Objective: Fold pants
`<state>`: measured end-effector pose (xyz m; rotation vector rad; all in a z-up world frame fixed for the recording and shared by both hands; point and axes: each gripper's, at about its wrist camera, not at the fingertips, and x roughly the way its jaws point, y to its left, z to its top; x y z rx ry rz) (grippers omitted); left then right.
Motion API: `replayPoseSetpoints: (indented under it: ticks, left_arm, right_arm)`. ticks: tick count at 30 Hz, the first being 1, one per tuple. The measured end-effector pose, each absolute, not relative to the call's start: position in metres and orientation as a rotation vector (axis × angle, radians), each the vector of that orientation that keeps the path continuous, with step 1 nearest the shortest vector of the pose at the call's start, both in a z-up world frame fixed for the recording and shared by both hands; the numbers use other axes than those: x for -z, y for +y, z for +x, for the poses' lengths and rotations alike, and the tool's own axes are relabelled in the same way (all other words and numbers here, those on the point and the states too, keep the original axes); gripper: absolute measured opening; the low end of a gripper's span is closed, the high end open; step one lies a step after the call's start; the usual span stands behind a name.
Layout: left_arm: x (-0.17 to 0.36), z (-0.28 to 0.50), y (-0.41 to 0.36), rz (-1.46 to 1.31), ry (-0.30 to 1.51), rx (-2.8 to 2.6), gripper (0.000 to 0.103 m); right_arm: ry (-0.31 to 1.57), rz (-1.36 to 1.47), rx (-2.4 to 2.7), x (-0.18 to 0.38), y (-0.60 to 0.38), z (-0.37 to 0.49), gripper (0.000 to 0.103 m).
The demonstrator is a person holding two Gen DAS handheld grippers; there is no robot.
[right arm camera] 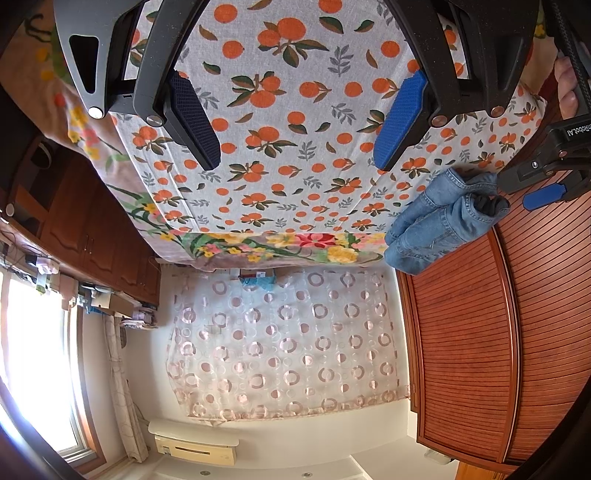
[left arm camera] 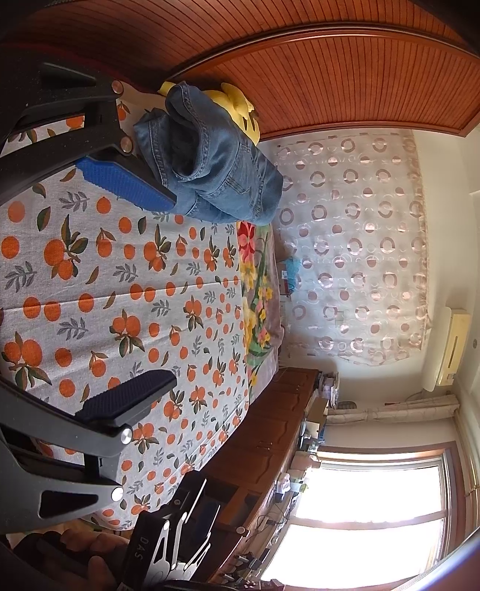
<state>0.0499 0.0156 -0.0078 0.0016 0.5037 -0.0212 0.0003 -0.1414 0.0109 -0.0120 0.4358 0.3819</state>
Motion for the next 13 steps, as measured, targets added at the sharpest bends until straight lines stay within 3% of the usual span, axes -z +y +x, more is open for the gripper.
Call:
replayPoseSetpoints:
  ticks: [13]
  left_arm:
    - [0.0080,0.0495,0.0157,0.003,0.503,0.019,0.088]
  right_arm:
    - [0.435,-0.011,-0.380,-0.0113,-0.1408,0.0005,0.086]
